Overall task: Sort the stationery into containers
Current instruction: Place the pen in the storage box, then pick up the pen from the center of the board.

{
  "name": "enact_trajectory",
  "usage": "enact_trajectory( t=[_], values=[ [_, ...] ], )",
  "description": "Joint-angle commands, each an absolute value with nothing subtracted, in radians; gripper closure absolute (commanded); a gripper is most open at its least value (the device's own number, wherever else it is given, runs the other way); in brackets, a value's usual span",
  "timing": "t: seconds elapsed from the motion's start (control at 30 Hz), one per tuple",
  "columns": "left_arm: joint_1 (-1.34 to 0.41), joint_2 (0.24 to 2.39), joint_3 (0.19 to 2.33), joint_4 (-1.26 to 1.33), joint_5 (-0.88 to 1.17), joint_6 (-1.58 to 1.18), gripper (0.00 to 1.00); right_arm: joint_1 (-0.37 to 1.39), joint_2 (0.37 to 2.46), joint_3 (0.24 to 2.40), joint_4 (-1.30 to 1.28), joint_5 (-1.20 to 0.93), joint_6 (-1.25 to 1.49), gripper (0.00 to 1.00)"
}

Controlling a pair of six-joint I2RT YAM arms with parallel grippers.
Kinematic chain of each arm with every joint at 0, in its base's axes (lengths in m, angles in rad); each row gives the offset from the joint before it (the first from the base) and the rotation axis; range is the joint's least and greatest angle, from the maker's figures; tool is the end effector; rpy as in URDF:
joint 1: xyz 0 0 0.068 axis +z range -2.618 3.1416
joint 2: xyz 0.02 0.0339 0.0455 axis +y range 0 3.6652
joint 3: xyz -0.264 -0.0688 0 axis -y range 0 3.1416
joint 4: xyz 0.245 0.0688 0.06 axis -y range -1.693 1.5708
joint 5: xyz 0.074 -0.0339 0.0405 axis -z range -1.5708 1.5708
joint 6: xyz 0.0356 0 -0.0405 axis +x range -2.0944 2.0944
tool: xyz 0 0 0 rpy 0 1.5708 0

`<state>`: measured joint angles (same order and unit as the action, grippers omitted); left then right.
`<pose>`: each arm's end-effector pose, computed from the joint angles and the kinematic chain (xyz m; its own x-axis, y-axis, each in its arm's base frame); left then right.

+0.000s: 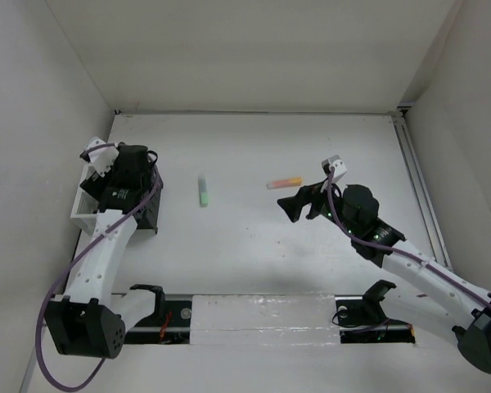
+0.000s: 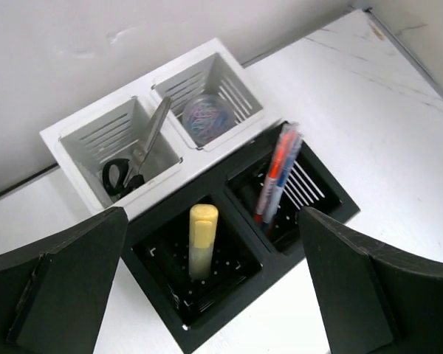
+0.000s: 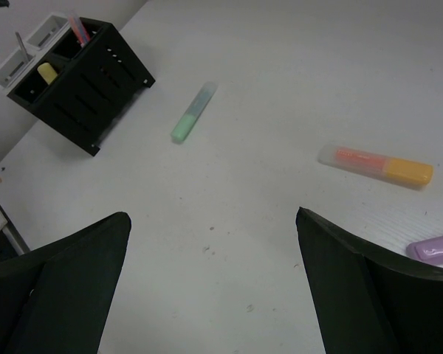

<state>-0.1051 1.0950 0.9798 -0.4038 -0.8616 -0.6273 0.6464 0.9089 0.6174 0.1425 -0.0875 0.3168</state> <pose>0.2353 0.0023 0.3314 -0.0548 -0.3786 -0.9239 -0.7648 0.6108 -0.2049 0.1721 0.1337 0.2926 -0.3210 0.1465 -0.9357 -0.5988 0.7340 0.3204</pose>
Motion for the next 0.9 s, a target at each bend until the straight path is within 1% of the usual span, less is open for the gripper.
enact_trajectory(
  t=[0.0,0.03,0.07,0.13,0.17,0.23,0.27,0.3,0.37,0.4,0.43,0.47,0.5,0.53,0.57,0.6,0.63,0.7,0.77,0.8,0.87],
  values=[
    [-0.106,1.066,1.020,-0.406,-0.747,-0.506,0.01,0.635,0.903,0.609,0.196,-0.103,0.307,0.00],
    [-0.115,1.066,1.040,-0.454,-0.671,-0.482,0.01,0.635,0.904,0.609,0.196,-0.103,0.307,0.00],
    [-0.126,1.049,1.040,-0.454,-0.637,-0.482,0.01,0.635,0.916,0.609,0.196,-0.094,0.307,0.00],
    [-0.126,0.956,1.014,-0.421,-0.560,-0.550,0.01,0.635,0.928,0.609,0.205,-0.094,0.307,0.00],
    [-0.126,0.924,0.990,-0.396,-0.435,-0.536,0.01,0.635,0.940,0.609,0.206,-0.094,0.307,0.00],
    [-0.126,0.844,0.977,-0.342,-0.327,-0.503,0.01,0.635,0.949,0.618,0.206,-0.094,0.307,0.00],
    [-0.126,0.825,0.977,-0.327,-0.233,-0.479,0.01,0.635,0.950,0.618,0.206,-0.094,0.307,0.00],
    [-0.126,0.816,0.977,-0.316,-0.183,-0.444,0.01,0.635,0.950,0.618,0.206,-0.072,0.307,0.00],
    [-0.126,0.849,0.998,-0.316,-0.102,-0.443,0.01,0.635,0.950,0.618,0.206,-0.048,0.307,0.00],
    [-0.126,0.883,1.027,-0.325,-0.013,-0.454,0.01,0.635,0.939,0.618,0.206,-0.034,0.307,0.00],
    [-0.126,0.929,1.046,-0.339,0.017,-0.495,0.01,0.635,0.939,0.618,0.196,0.001,0.324,0.00],
    [-0.159,1.031,1.063,-0.339,0.041,-0.505,0.01,0.624,0.930,0.618,0.175,0.032,0.324,0.00],
    [-0.222,1.082,1.103,-0.371,-0.100,-0.527,0.01,0.624,0.930,0.629,0.151,0.067,0.339,0.00],
    [-0.297,1.132,1.129,-0.383,-0.189,-0.546,0.01,0.615,0.930,0.629,0.108,0.131,0.351,0.00],
    [-0.374,1.187,1.158,-0.396,-0.259,-0.583,0.01,0.615,0.930,0.640,0.089,0.155,0.351,0.00],
    [-0.479,1.310,1.195,-0.453,-0.311,-0.615,0.01,0.604,0.908,0.640,0.075,0.167,0.351,0.00],
    [-0.480,1.371,1.265,-0.487,-0.348,-0.649,0.01,0.595,0.897,0.640,0.066,0.167,0.351,0.00],
    [-0.470,1.499,1.278,-0.459,-0.348,-0.702,0.01,0.581,0.865,0.640,0.066,0.158,0.351,0.00],
    [-0.460,1.570,1.264,-0.431,-0.348,-0.713,0.01,0.572,0.856,0.631,0.066,0.147,0.351,0.00],
    [-0.451,1.656,1.273,-0.431,-0.348,-0.713,0.01,0.572,0.847,0.630,0.066,0.147,0.351,0.00],
    [-0.442,1.733,1.319,-0.440,-0.348,-0.733,0.01,0.572,0.847,0.620,0.089,0.134,0.351,0.00]
  ],
)
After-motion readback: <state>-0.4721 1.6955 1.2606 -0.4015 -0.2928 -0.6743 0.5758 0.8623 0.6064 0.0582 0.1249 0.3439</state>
